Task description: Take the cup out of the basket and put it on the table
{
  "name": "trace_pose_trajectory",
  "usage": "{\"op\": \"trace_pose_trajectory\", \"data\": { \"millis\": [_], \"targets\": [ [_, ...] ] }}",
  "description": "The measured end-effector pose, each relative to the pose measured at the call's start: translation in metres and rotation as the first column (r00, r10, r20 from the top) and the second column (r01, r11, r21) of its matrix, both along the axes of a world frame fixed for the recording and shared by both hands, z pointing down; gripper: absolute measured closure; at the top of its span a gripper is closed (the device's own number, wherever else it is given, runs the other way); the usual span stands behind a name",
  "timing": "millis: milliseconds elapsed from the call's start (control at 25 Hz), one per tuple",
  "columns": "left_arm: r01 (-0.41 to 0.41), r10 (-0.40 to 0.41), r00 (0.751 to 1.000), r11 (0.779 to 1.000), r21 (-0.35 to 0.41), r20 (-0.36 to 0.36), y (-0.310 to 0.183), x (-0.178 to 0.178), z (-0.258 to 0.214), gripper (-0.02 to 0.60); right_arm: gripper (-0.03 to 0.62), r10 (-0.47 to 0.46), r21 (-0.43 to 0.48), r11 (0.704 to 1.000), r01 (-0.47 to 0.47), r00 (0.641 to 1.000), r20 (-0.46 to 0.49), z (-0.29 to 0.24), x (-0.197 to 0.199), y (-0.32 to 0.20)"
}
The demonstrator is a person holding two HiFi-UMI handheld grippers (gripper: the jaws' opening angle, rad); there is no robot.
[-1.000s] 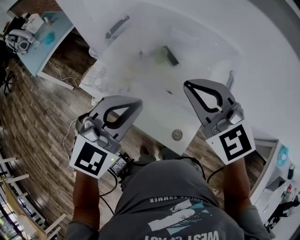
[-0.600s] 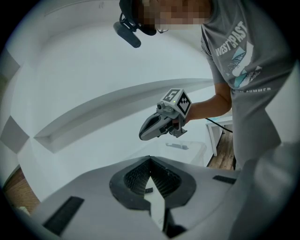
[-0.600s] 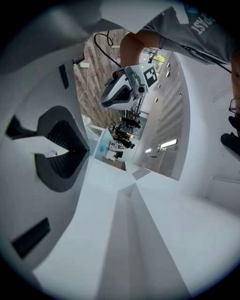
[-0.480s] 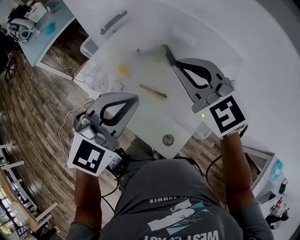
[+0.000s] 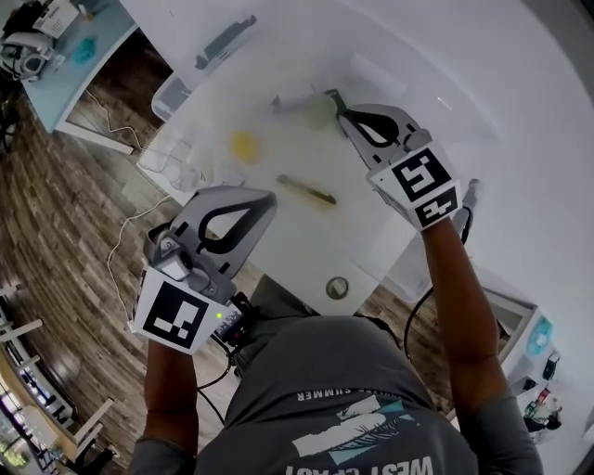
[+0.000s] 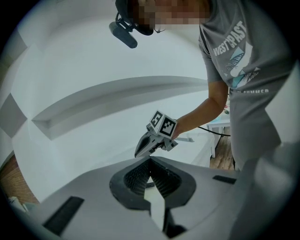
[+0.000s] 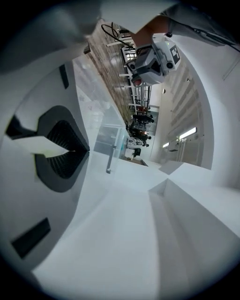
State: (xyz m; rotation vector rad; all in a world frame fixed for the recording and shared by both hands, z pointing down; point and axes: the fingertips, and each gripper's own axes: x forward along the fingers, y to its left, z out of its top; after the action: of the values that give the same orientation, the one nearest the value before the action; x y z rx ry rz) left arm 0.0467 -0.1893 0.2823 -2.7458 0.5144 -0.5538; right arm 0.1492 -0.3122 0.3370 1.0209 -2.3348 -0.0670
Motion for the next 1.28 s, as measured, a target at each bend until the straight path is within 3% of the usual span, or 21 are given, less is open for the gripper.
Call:
{"op": "trace_pose_trajectory", "data": {
  "millis": [600,1280],
  "targets": [
    [-0.01,0.009,0.999,0.999,-0.043,-0.04,-0.031,-0.009,0.024,0.572,0.548,-0.052,-0.252,0.968,0.009,0.985,-0.165,0.141,-0.006,-0.067],
    [-0.023,0.017,0.992,0.999,-0.044,-0.126,-0.034,-0.013,0.019,0.571,0.504,-0.132,-0.399,0.917,-0.023,0.925,-0.356,0.24,0.004,-0.088]
  ]
}}
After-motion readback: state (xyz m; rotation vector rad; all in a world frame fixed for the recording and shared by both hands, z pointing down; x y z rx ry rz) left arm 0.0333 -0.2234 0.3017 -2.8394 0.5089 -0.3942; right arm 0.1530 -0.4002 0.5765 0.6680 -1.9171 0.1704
